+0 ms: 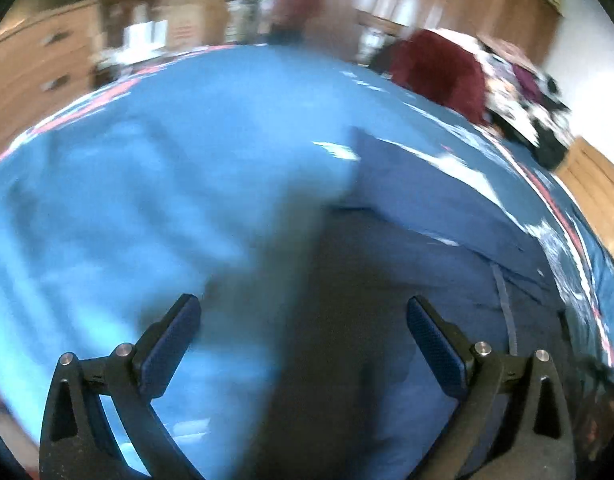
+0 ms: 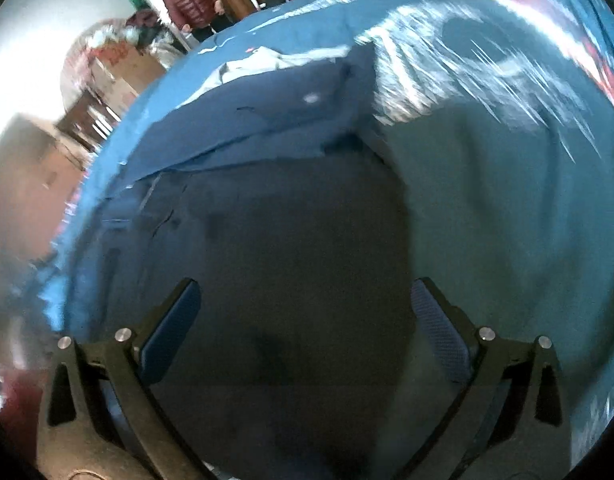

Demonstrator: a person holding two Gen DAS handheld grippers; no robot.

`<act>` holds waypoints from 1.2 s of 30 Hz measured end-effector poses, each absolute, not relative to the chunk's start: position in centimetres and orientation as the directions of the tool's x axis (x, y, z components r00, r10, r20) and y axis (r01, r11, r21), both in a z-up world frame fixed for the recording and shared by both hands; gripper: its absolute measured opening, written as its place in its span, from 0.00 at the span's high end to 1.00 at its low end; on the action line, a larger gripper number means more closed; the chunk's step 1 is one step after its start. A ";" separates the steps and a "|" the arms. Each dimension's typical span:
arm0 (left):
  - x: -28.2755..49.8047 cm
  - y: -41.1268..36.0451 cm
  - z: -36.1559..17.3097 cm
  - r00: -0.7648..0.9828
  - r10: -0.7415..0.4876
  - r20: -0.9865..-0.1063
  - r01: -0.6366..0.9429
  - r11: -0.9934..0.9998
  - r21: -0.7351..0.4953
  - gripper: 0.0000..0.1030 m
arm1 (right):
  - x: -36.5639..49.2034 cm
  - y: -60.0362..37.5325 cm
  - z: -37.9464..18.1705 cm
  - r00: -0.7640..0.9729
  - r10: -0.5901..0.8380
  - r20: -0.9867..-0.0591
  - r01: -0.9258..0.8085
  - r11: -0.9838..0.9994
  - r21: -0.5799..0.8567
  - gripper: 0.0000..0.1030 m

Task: Fold large clothes
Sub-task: 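Roll both grippers sideways and move them to the jacket's long side edge, then close the left gripper on the jacket's side edge while the right gripper grasps beside it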

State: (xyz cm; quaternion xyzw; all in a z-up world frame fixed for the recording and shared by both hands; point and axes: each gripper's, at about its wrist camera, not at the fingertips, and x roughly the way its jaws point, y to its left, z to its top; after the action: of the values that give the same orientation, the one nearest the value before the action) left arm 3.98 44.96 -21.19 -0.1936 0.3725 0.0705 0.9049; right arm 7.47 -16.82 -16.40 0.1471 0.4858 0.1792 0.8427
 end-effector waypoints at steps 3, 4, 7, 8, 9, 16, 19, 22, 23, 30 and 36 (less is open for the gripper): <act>0.6 49.4 -22.4 0.691 -0.008 -0.723 -0.331 0.885 -0.327 0.01 | 5.7 -20.8 -18.2 0.385 0.552 -0.740 -0.076 0.818 0.571 0.01; -0.6 50.5 -22.7 0.690 -0.013 -0.724 -0.340 0.877 -0.340 0.01 | 5.1 -21.6 -18.7 0.371 0.582 -0.724 -0.064 0.793 0.605 0.07; -3.3 51.6 -23.0 0.700 -0.014 -0.714 -0.354 0.861 -0.364 0.01 | 4.0 -22.4 -19.2 0.348 0.627 -0.697 -0.052 0.755 0.654 0.14; -4.2 51.9 -23.1 0.706 -0.023 -0.707 -0.358 0.850 -0.386 0.01 | 3.8 -22.3 -19.2 0.342 0.644 -0.684 -0.053 0.740 0.671 0.15; -4.5 51.6 -23.1 0.709 -0.027 -0.704 -0.359 0.846 -0.395 0.01 | 3.6 -22.0 -19.2 0.333 0.658 -0.676 -0.061 0.730 0.681 0.15; -4.7 47.6 -22.6 0.714 -0.113 -0.691 -0.284 0.855 -0.434 0.01 | 2.8 -18.8 -20.0 0.276 0.651 -0.707 -0.107 0.752 0.650 0.15; -4.6 46.6 -22.4 0.714 -0.134 -0.687 -0.265 0.856 -0.443 0.01 | 1.9 -17.9 -20.4 0.274 0.657 -0.702 -0.107 0.746 0.657 0.15; -4.1 46.1 -22.4 0.706 -0.150 -0.692 -0.249 0.862 -0.441 0.01 | 1.1 -17.1 -20.8 0.247 0.678 -0.692 -0.122 0.731 0.672 0.15; -4.2 46.1 -22.4 0.704 -0.154 -0.693 -0.244 0.864 -0.440 0.01 | 0.9 -16.9 -20.8 0.244 0.673 -0.699 -0.128 0.736 0.664 0.15; -3.8 45.8 -22.8 0.691 -0.163 -0.704 -0.245 0.864 -0.440 0.01 | 1.2 -16.7 -20.5 0.247 0.664 -0.706 -0.144 0.746 0.651 0.15; -3.2 45.7 -22.6 0.687 -0.166 -0.707 -0.225 0.877 -0.425 0.01 | 1.0 -16.2 -20.0 0.243 0.662 -0.709 -0.164 0.748 0.643 0.15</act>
State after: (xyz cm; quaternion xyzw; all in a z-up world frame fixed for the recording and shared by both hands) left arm -3.20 45.66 -22.59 -0.2476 0.3951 0.0166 0.8845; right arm 1.00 -16.21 -20.03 0.2259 0.5512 0.2737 0.7552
